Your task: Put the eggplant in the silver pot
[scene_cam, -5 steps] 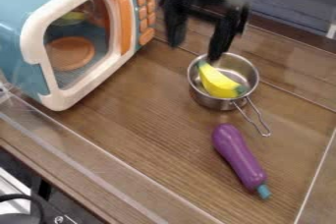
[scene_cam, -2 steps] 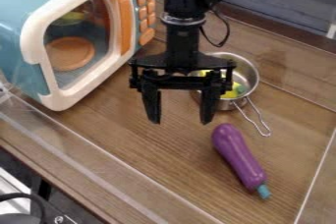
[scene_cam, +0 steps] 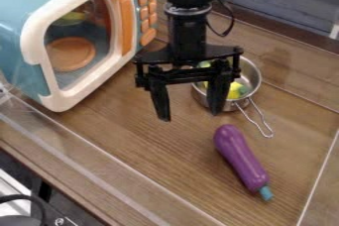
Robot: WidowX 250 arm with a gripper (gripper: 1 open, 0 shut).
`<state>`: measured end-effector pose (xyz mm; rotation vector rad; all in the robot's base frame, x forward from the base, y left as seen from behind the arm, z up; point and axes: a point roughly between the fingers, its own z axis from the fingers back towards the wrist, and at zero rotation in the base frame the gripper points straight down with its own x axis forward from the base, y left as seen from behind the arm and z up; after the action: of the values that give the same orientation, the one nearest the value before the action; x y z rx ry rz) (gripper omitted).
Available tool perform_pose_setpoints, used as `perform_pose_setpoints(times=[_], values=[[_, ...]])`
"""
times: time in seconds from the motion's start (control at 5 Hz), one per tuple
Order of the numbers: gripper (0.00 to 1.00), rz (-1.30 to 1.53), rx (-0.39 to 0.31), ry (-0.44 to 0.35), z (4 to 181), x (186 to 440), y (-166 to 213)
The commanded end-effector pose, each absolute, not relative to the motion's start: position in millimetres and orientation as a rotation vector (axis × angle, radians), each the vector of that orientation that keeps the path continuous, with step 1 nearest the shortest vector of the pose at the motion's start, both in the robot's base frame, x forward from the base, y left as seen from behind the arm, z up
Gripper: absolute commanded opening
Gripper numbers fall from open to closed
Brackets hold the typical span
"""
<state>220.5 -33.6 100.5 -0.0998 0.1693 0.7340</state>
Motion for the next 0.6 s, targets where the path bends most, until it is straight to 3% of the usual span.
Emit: perform_pose_setpoints(times=[0.0, 0.4], values=[[1.0, 0.735, -0.142, 0.099, 100.2, 229.6, -42.5], [1.0, 0.732, -0.173, 0.094, 68.0, 224.1, -57.4]])
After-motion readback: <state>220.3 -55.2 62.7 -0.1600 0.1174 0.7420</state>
